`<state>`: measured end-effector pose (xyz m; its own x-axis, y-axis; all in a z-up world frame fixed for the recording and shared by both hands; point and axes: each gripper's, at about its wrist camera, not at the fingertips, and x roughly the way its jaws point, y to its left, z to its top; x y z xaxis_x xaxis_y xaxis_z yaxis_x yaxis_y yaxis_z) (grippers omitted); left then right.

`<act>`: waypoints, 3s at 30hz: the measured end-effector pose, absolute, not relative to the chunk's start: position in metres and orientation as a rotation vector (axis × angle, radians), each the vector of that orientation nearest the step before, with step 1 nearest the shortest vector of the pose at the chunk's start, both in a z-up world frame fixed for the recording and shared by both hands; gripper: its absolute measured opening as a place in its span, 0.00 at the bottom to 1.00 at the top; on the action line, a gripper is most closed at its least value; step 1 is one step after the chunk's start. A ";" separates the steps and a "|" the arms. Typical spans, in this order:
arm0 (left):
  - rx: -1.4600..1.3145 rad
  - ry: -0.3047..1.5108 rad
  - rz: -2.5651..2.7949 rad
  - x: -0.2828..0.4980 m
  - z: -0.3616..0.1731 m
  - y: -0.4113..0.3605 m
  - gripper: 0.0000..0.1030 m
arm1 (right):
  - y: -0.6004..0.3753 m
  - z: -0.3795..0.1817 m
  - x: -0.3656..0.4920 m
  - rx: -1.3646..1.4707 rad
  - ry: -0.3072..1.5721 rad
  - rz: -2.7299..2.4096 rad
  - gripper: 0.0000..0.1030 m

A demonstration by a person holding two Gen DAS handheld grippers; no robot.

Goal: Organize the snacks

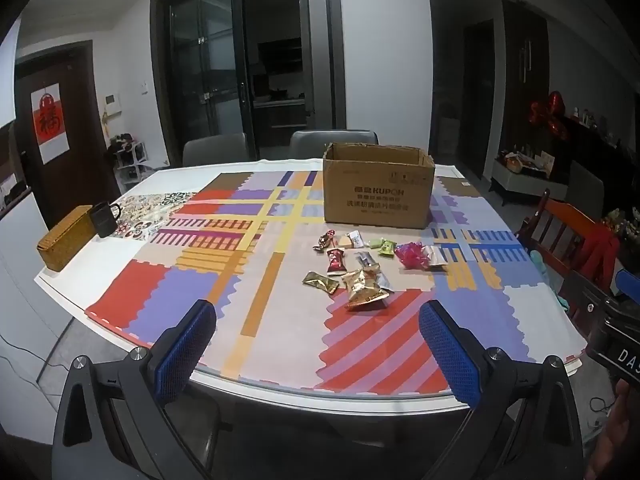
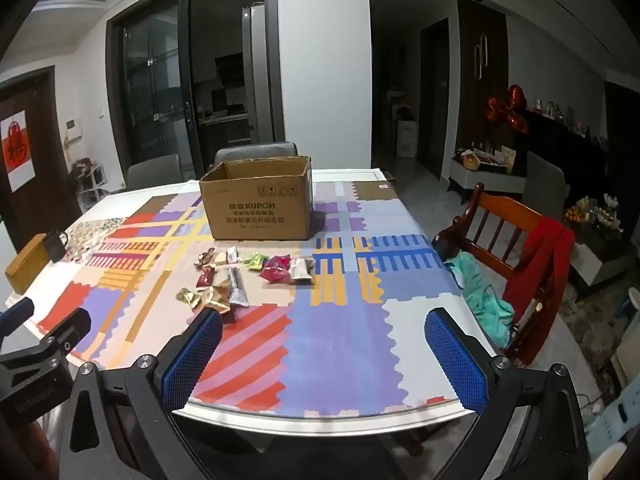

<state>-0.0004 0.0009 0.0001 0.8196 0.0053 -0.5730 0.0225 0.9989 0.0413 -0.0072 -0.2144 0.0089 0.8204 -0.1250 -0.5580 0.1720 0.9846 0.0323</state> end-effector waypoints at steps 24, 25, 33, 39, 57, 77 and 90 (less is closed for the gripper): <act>0.055 0.612 -0.032 -0.001 0.005 -0.005 1.00 | -0.215 0.012 -0.006 0.082 0.586 -0.161 1.00; 0.056 0.612 -0.032 0.000 0.004 -0.005 1.00 | -0.215 0.012 -0.007 0.082 0.586 -0.161 1.00; 0.057 0.609 -0.030 -0.001 0.004 -0.006 1.00 | -0.215 0.012 -0.006 0.082 0.586 -0.160 1.00; 0.058 0.608 -0.031 -0.001 0.004 -0.006 1.00 | -0.216 0.014 -0.008 0.082 0.584 -0.159 1.00; 0.061 0.599 -0.034 -0.005 0.006 -0.003 1.00 | -0.216 0.014 -0.008 0.083 0.582 -0.159 1.00; 0.068 0.613 -0.035 -0.003 0.002 -0.002 1.00 | -0.217 0.013 -0.008 0.082 0.587 -0.155 1.00; 0.064 0.633 -0.033 0.011 -0.002 -0.006 1.00 | -0.223 0.016 0.003 0.079 0.600 -0.156 1.00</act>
<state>0.0111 -0.0056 -0.0020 0.8059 -0.0110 -0.5920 0.0501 0.9975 0.0497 0.0034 -0.2231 0.0165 0.8142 -0.1236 -0.5672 0.1692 0.9852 0.0282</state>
